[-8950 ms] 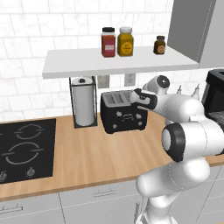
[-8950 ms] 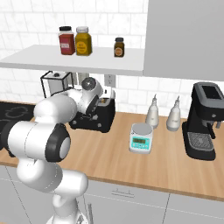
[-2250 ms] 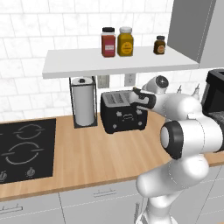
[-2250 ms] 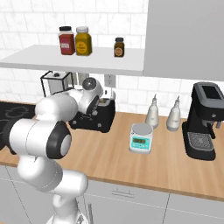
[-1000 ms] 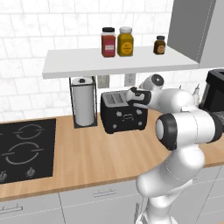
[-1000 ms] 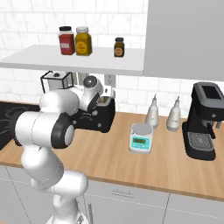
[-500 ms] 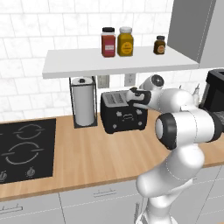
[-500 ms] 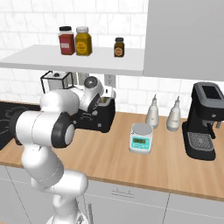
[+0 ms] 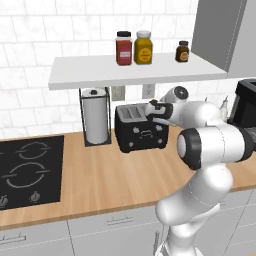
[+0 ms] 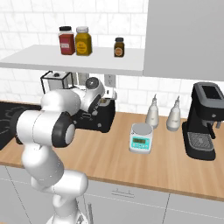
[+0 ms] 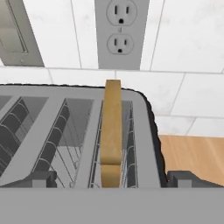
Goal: Start the toaster. Once the lever pops up, take the bread to the plate on the dining counter.
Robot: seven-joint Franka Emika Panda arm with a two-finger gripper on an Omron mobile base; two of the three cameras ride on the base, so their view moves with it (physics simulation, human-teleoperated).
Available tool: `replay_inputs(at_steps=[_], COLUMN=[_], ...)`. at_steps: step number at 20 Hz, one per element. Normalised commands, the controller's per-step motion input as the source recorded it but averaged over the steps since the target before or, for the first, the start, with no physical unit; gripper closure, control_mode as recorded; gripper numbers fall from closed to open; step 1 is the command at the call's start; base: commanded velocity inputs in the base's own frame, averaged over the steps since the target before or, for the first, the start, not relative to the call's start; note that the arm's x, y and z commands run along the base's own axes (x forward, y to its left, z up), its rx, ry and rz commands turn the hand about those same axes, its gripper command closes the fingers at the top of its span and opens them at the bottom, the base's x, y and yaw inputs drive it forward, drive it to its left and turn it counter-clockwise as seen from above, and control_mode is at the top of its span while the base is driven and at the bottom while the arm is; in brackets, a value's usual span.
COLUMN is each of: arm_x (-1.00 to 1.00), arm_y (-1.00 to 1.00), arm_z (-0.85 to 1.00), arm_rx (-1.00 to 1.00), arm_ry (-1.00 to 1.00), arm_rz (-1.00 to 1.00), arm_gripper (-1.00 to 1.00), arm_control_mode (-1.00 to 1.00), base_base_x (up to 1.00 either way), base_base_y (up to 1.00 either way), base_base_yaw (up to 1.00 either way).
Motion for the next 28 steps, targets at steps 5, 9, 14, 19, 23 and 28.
replay_inputs(at_steps=[5, 9, 14, 19, 23, 28], arm_x=[0.2, 0.19, 0.04, 0.01, 0.0, 0.0], arm_y=[0.0, 0.0, 0.0, 0.0, 0.0, 0.0], arm_z=[-0.07, -0.01, 0.0, -0.03, -0.02, -0.03], arm_rx=[0.0, 0.0, 0.0, 0.0, 0.0, 0.0], arm_ry=[0.0, 0.0, 0.0, 0.01, 0.0, 0.0], arm_rz=[0.0, 0.0, 0.0, 0.0, 0.0, 0.0], arm_gripper=[-1.0, -1.0, -1.0, -1.0, -1.0, -1.0], arm_control_mode=[-1.0, -1.0, -1.0, -1.0, -1.0, -1.0], base_base_x=[0.0, 0.0, 0.0, 0.0, 0.0, 0.0], base_base_y=[0.0, 0.0, 0.0, 0.0, 0.0, 0.0], base_base_yaw=[0.0, 0.0, 0.0, 0.0, 0.0, 0.0])
